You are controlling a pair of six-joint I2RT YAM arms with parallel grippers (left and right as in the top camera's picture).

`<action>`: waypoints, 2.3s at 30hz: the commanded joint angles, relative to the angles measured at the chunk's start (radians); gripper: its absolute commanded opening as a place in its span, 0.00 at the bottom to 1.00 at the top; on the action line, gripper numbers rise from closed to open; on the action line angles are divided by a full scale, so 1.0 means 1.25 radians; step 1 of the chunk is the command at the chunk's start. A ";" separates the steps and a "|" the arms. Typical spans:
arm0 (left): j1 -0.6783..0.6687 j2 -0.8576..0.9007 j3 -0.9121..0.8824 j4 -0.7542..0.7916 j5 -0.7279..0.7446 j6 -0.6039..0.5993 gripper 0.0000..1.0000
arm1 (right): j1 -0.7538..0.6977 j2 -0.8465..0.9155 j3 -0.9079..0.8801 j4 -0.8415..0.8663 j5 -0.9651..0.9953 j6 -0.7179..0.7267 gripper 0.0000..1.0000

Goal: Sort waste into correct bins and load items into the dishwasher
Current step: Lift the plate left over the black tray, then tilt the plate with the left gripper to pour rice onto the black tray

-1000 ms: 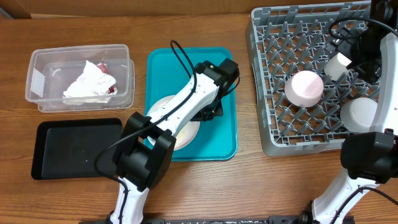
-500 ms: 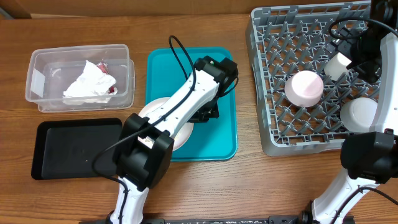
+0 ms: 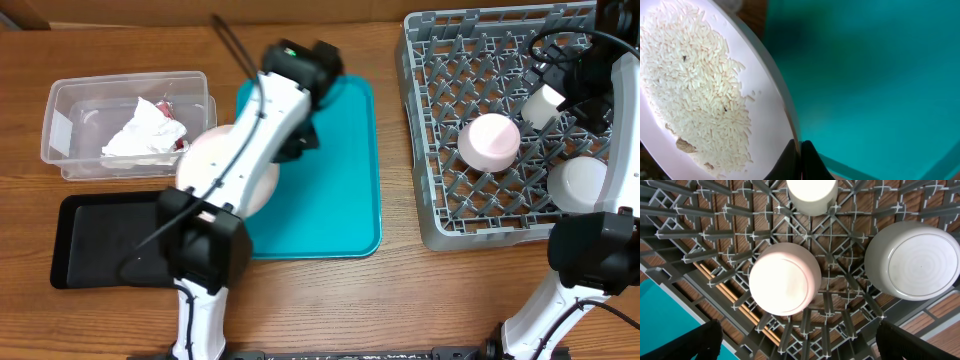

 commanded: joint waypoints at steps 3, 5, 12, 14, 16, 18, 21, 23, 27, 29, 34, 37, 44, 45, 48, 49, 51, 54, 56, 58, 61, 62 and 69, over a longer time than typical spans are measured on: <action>0.130 -0.006 0.021 -0.007 -0.001 0.028 0.04 | -0.002 -0.012 0.023 0.002 0.002 0.004 1.00; 0.178 -0.007 0.021 -0.007 0.013 0.043 0.04 | -0.002 -0.012 0.023 0.002 0.002 0.004 1.00; 0.361 -0.011 0.021 -0.007 0.107 0.101 0.04 | -0.002 -0.012 0.023 0.002 0.002 0.004 1.00; 0.404 -0.014 0.021 -0.007 0.125 0.115 0.04 | -0.002 -0.012 0.023 0.002 0.002 0.004 1.00; 0.453 -0.017 0.021 -0.007 0.168 0.142 0.04 | -0.002 -0.012 0.023 0.002 0.002 0.004 1.00; 0.496 -0.019 0.021 -0.007 0.188 0.154 0.04 | -0.002 -0.012 0.023 0.002 0.002 0.004 1.00; 0.551 -0.023 0.021 -0.007 0.219 0.175 0.04 | -0.002 -0.012 0.023 0.002 0.002 0.004 1.00; 0.580 -0.025 0.021 -0.007 0.266 0.197 0.04 | -0.002 -0.012 0.023 0.002 0.002 0.004 1.00; 0.639 -0.025 0.021 -0.007 0.350 0.229 0.04 | -0.002 -0.012 0.023 0.002 0.002 0.004 1.00; 0.658 -0.025 0.021 -0.007 0.367 0.234 0.04 | -0.002 -0.012 0.023 0.002 0.002 0.004 1.00; 0.683 -0.025 0.021 -0.007 0.431 0.268 0.04 | -0.002 -0.012 0.023 0.002 0.002 0.004 1.00; 0.684 -0.025 0.020 -0.006 0.463 0.274 0.04 | -0.002 -0.012 0.023 0.002 0.002 0.004 1.00; 0.686 -0.025 0.020 0.005 0.582 0.309 0.04 | -0.002 -0.012 0.023 0.002 0.002 0.004 1.00; 0.688 -0.025 0.020 0.005 0.594 0.316 0.05 | -0.002 -0.012 0.023 0.002 0.002 0.004 1.00; 0.695 -0.025 0.020 0.004 0.623 0.328 0.04 | -0.002 -0.012 0.023 0.002 0.002 0.004 1.00; 0.698 -0.025 0.020 0.003 0.627 0.330 0.04 | -0.002 -0.012 0.023 0.002 0.002 0.004 1.00; 0.705 -0.025 0.020 -0.001 0.641 0.343 0.04 | -0.002 -0.012 0.023 0.002 0.002 0.004 1.00; 0.717 -0.025 0.019 -0.007 0.656 0.360 0.04 | -0.002 -0.012 0.023 0.002 0.002 0.004 1.00; 0.726 -0.025 0.016 -0.007 0.668 0.366 0.04 | -0.002 -0.012 0.023 0.002 0.002 0.004 1.00; 0.735 -0.025 0.009 -0.007 0.687 0.373 0.04 | -0.002 -0.012 0.023 0.002 0.002 0.004 1.00; 0.746 -0.025 0.003 -0.007 0.693 0.379 0.04 | -0.002 -0.012 0.023 0.002 0.002 0.004 1.00; 0.751 -0.025 0.002 -0.007 0.693 0.382 0.04 | -0.002 -0.012 0.023 0.002 0.002 0.004 1.00; 0.781 -0.025 0.002 -0.007 0.693 0.387 0.04 | -0.002 -0.012 0.023 0.002 0.002 0.004 1.00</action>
